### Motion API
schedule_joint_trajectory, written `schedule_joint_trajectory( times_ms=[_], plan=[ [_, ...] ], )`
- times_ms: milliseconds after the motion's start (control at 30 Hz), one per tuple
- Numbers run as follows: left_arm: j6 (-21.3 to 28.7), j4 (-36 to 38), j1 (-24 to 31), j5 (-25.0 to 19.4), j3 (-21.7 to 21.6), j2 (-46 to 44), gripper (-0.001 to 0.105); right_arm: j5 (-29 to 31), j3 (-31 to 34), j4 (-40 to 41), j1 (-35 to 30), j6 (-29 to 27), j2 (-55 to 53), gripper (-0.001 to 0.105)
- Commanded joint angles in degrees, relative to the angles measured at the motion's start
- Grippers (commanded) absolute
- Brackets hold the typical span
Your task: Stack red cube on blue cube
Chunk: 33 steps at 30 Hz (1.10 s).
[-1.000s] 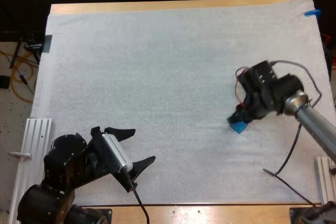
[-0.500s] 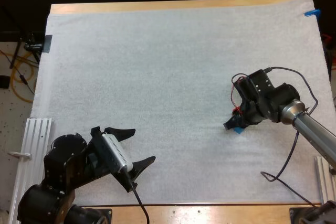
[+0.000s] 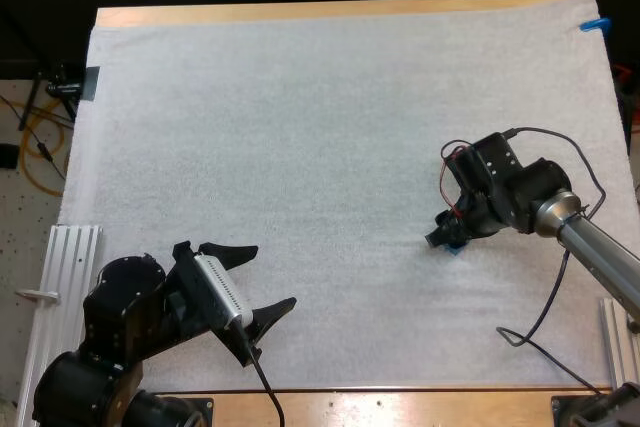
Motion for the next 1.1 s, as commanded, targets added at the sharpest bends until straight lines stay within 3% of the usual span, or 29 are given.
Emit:
schedule_joint_trajectory(
  times_ms=[0, 167, 333, 567, 700, 900, 1067],
  plan=[
    [0.2, -0.2, -0.3, 0.7, -0.4, 0.1, 0.077, 0.0, -1.1, 1.0, 0.0, 0.3, -1.1, 0.063],
    [0.0, -0.7, -0.3, 0.2, -0.4, 0.1, 0.077, 0.0, -3.3, -0.1, -0.2, 0.3, -4.7, 0.063],
    [-2.0, -3.8, 2.9, -5.0, -0.4, 2.3, 0.077, 0.0, -5.7, -5.3, -3.2, 0.3, -6.5, 0.063],
    [-2.0, -8.9, 16.2, -5.0, -1.4, 7.7, 0.077, -0.5, -8.2, -7.5, -14.3, 0.3, -7.2, 0.063],
    [-2.0, -9.7, 21.9, -5.0, -4.6, 8.3, 0.077, -5.5, -8.2, -7.3, -23.5, 0.3, -10.5, 0.063],
    [-2.0, -9.4, 23.7, -5.7, -8.1, 7.2, 0.077, -6.4, -8.2, -5.6, -34.0, -1.0, -18.9, 0.063],
    [-2.0, -6.1, 23.7, -8.2, -8.3, 4.4, 0.077, -6.3, -8.2, -4.5, -35.9, -3.0, -27.9, 0.063]
  ],
)
